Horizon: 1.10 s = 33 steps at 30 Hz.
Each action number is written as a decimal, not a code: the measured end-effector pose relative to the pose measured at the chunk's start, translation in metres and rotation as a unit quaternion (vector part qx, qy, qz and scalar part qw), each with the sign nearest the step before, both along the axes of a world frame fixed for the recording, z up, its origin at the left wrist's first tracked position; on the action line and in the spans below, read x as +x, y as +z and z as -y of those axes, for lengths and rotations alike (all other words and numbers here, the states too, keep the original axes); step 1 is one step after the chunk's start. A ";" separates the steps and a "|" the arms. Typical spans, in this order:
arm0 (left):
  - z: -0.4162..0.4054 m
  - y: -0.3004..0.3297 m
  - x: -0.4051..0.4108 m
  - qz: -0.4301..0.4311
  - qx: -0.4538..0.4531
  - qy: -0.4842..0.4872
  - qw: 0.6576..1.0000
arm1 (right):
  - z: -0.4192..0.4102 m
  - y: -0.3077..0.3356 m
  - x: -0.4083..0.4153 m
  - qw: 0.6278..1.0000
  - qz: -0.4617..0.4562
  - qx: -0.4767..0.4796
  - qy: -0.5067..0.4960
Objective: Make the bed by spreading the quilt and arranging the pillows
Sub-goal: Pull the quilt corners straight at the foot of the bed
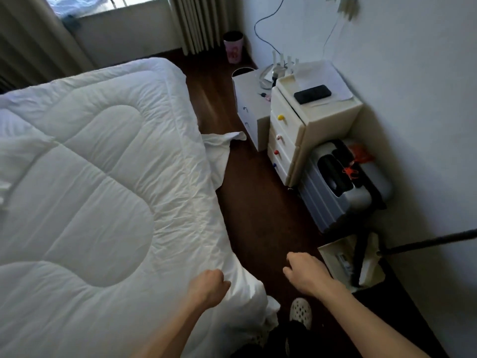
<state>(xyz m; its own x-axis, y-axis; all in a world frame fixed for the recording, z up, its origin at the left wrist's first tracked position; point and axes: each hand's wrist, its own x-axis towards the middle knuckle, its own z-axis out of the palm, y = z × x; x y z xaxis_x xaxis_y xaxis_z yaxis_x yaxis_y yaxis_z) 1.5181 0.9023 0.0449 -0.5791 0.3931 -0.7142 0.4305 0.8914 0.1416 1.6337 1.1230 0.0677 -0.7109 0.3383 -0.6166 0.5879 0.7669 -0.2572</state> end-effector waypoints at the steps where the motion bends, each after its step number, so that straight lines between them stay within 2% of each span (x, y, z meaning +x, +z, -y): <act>1: -0.005 0.001 0.000 -0.001 -0.006 0.023 1.000 | -0.012 -0.003 -0.012 1.000 -0.011 0.002 0.020; 4: -0.018 0.000 -0.013 -0.017 -0.011 0.075 0.997 | -0.033 -0.002 -0.043 0.997 -0.041 0.004 0.064; 10: -0.047 0.002 -0.024 -0.025 0.010 0.147 0.989 | -0.068 -0.008 -0.085 0.989 -0.018 -0.012 0.145; 18: -0.041 0.004 -0.089 -0.049 0.020 0.214 0.975 | -0.065 -0.011 -0.189 0.976 -0.033 -0.021 0.213; 22: -0.033 -0.008 -0.149 -0.055 0.020 0.240 0.969 | -0.048 -0.006 -0.261 0.968 -0.042 -0.028 0.246; 26: -0.050 -0.021 -0.254 -0.072 0.053 0.264 0.960 | -0.058 -0.005 -0.369 0.966 -0.045 -0.027 0.252; 29: -0.059 -0.009 -0.307 -0.058 0.061 0.268 0.960 | -0.069 0.009 -0.426 0.969 -0.032 -0.016 0.246; 33: -0.071 0.006 -0.386 -0.092 0.061 0.268 0.957 | -0.082 0.030 -0.504 0.969 -0.049 -0.019 0.243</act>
<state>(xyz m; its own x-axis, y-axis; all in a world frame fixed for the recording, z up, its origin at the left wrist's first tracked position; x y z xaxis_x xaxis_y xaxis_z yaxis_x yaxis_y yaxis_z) 1.1324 0.9732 0.0510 -0.8321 0.0782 -0.5491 -0.0562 0.9730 0.2237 1.1299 1.2049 0.0972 -0.8357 -0.0735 -0.5443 0.1309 0.9358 -0.3274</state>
